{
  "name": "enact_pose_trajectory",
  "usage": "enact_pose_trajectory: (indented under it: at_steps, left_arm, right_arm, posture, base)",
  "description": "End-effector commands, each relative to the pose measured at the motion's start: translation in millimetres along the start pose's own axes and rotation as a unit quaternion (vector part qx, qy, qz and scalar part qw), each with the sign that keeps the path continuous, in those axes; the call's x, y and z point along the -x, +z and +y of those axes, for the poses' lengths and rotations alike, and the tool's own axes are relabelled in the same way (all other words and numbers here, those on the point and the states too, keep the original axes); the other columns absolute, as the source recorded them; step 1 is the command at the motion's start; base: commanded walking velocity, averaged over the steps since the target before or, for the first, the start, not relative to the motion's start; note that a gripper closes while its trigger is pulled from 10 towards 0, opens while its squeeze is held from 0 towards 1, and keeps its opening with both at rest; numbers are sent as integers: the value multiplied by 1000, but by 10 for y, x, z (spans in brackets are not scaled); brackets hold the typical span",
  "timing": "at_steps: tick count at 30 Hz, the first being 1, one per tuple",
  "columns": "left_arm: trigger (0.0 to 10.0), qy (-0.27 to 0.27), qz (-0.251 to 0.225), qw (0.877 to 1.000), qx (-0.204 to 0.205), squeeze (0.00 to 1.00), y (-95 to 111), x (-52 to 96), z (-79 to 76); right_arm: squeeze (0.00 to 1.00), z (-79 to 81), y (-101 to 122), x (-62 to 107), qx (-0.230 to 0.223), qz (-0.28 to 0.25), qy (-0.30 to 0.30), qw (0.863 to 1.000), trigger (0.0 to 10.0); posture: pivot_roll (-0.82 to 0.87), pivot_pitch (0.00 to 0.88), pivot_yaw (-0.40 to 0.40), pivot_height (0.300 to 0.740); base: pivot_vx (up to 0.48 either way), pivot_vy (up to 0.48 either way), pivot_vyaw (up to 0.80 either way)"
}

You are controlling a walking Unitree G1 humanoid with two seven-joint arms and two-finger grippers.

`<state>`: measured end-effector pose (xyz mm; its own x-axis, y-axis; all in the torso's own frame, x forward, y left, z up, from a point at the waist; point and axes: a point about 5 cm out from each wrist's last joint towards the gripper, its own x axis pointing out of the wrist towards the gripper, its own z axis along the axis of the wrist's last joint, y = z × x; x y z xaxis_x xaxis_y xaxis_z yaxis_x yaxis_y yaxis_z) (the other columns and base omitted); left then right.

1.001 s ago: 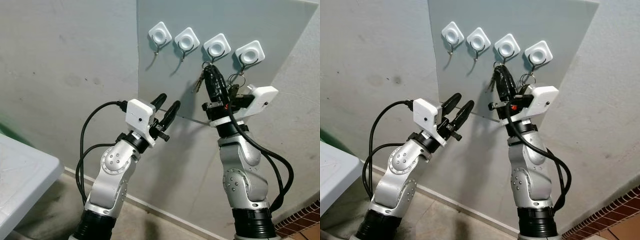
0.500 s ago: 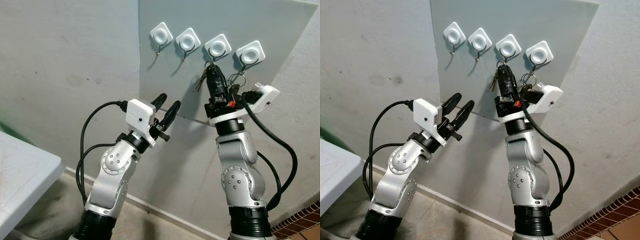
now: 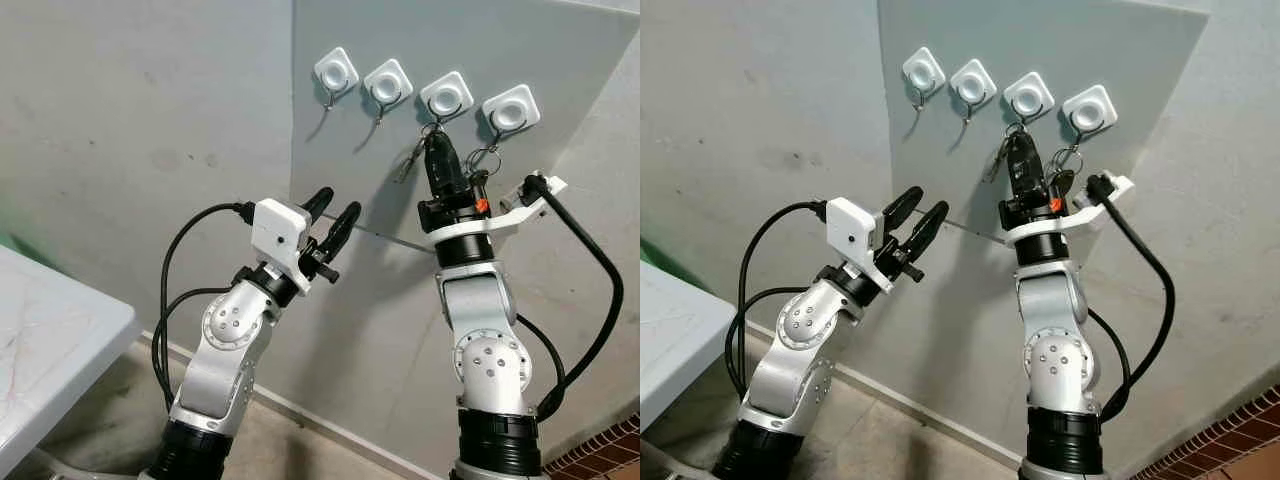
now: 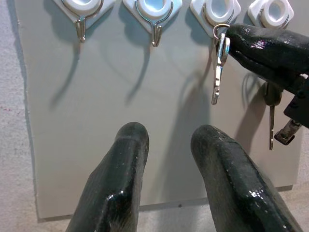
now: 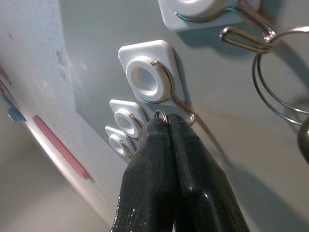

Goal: Hang keys on a hook

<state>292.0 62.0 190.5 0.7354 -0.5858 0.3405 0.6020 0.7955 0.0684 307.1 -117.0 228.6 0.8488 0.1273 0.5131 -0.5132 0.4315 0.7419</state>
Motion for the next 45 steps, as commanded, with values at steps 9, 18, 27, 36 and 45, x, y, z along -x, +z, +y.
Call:
enact_pose_trajectory:
  at_steps: [9, 18, 27, 36, 45]
  left_arm:
    - [10000, -5, -8, 1000, -1, 0, 49, 9, -53]
    - [10000, -4, -4, 1000, 3, 0, 30, 46, -80]
    - [10000, -1, -2, 1000, 6, 0, 30, 76, -94]
    - [10000, -2, 0, 1000, 8, 0, 23, 86, -105]
    - [10000, 2, 2, 1000, 11, 0, 23, 86, -99]
  right_arm:
    - [0, -49, 87, 46, -26, -4, -23, 999, 10000]
    - [0, -40, 75, 101, -49, 2, -22, 999, 10000]
    - [0, -31, 77, 165, -56, -2, -19, 998, 10000]
    - [0, -5, 64, 214, -52, 1, -10, 999, 10000]
    - [1000, -15, 25, 240, -47, 14, -8, 999, 10000]
  posture:
    - [83, 0, -60, 740]
    - [84, 0, -66, 740]
    - [84, 0, -69, 740]
    - [82, 0, -69, 740]
    - [83, 0, -69, 740]
  base:
    - [0, 0, 0]
    - [0, 0, 0]
    - [0, 0, 0]
    - [0, 0, 0]
    - [0, 0, 0]
